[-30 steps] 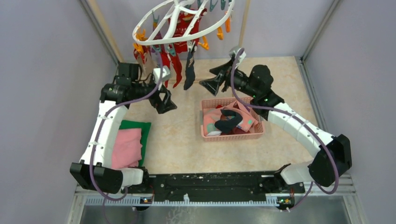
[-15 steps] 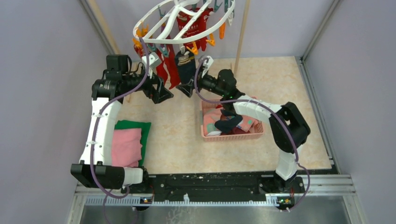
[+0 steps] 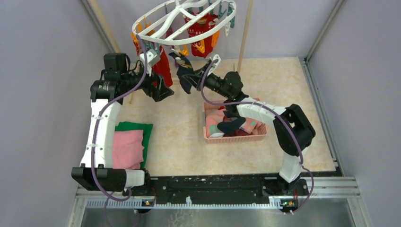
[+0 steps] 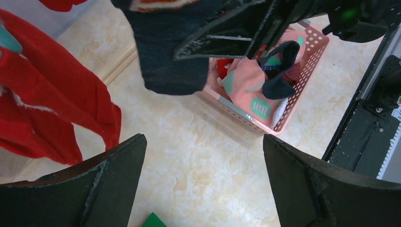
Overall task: Remove the socks clipped to the hanger
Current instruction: Remove the sock from the hanger.
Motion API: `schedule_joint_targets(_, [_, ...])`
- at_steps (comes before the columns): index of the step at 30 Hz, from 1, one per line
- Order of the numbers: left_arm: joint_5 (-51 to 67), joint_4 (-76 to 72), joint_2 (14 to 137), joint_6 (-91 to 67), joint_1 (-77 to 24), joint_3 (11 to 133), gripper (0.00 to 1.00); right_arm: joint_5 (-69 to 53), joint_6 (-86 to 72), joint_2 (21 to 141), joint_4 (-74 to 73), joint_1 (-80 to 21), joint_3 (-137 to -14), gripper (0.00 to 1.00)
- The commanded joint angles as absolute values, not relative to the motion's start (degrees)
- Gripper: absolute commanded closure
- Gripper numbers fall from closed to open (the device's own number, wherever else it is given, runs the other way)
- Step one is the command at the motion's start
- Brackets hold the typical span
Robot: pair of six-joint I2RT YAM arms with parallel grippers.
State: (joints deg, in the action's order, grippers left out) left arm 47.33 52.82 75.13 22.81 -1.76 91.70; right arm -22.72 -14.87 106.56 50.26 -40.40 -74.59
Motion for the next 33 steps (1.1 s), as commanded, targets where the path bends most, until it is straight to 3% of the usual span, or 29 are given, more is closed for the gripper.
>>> schedule_joint_targets(1, [51.3, 45.1, 72.2, 18.4, -1.5, 90.2, 0.02, -27.4, -18.6, 98.9, 54.3, -40.6, -70.9, 1.0])
schedule_joint_targets(7, [56.8, 38.9, 73.1, 9.9, -1.4, 91.6, 0.07, -38.9, -29.9, 97.6, 56.4, -40.3, -69.5, 1.0])
schedule_joint_targets(13, [57.3, 35.7, 75.1, 5.3, -1.5, 94.4, 0.09, -40.3, -41.6, 94.5, 64.4, -38.4, -64.3, 1.0])
schedule_joint_targets(20, [63.2, 30.3, 74.7, -1.8, -1.5, 91.0, 0.14, -43.0, -39.6, 87.3, 57.4, -37.9, -59.1, 1.0])
schedule_joint_targets(33, [71.0, 24.7, 74.1, -11.8, -5.5, 85.2, 0.16, -49.9, -52.2, 90.5, 64.6, -38.2, -64.9, 0.95])
